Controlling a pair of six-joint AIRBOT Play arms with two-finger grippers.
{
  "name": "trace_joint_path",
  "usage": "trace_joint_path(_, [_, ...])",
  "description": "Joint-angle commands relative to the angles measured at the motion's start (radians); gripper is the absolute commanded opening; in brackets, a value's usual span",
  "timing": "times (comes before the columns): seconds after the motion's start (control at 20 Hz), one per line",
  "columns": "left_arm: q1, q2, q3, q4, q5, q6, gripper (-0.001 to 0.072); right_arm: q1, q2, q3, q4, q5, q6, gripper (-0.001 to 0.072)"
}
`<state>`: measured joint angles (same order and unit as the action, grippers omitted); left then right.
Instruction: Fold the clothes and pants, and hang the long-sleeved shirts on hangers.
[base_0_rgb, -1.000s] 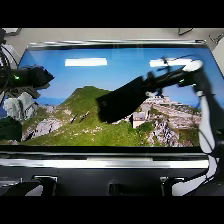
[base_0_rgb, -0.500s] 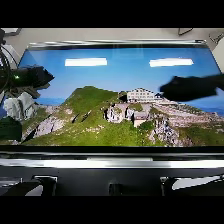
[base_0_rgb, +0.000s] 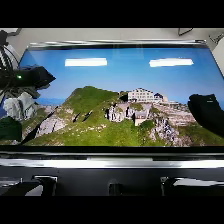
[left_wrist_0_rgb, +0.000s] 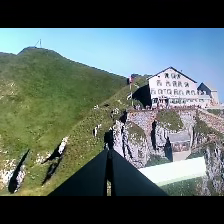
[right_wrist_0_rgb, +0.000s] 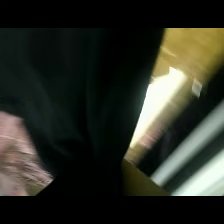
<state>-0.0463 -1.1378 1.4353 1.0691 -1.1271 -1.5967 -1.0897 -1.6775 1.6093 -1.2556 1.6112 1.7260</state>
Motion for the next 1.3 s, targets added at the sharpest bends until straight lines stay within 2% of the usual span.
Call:
trace_joint_path(0.0, [-0.005, -0.005, 0.0, 0.001, 0.0, -0.001, 0.0023, -0.016, 0.125, -0.234, -0.206, -0.085, 0.042, 0.0044])
trace_joint_path(0.25, [-0.024, -0.005, 0.0, 0.001, 0.0, 0.002, 0.0023, -0.016, 0.195, -0.422, -0.279, -0.183, 0.047, 0.0044])
trace_joint_path(0.7, [-0.026, -0.005, 0.0, 0.001, 0.0, 0.003, 0.0023, -0.016, 0.207, -0.492, -0.364, -0.213, 0.039, 0.0044])
trace_joint_path(0.75, [-0.026, -0.005, 0.0, 0.001, 0.001, 0.003, 0.0023, -0.016, 0.213, -0.492, -0.365, -0.215, 0.039, 0.0071])
trace_joint_path(0.8, [-0.026, -0.005, 0.0, 0.001, 0.001, 0.003, 0.0023, -0.016, 0.22, -0.49, -0.363, -0.224, 0.04, 0.0218])
trace_joint_path(0.9, [-0.026, -0.005, 0.001, 0.001, 0.002, 0.003, 0.0023, -0.016, 0.237, -0.458, -0.33, -0.211, 0.015, 0.0659])
trace_joint_path(0.95, [-0.026, -0.005, 0.001, 0.001, 0.002, 0.003, 0.0023, -0.016, 0.248, -0.424, -0.306, -0.176, -0.023, 0.0704])
trace_joint_path(1.15, [-0.026, -0.005, 0.001, 0.001, 0.002, 0.003, 0.0023, -0.016, 0.267, -0.165, -0.228, 0.021, -0.036, 0.0704])
trace_joint_path(1.25, [-0.026, -0.005, 0.001, 0.001, 0.012, 0.034, 0.0022, -0.016, 0.267, 0.025, -0.134, 0.022, -0.053, 0.0703])
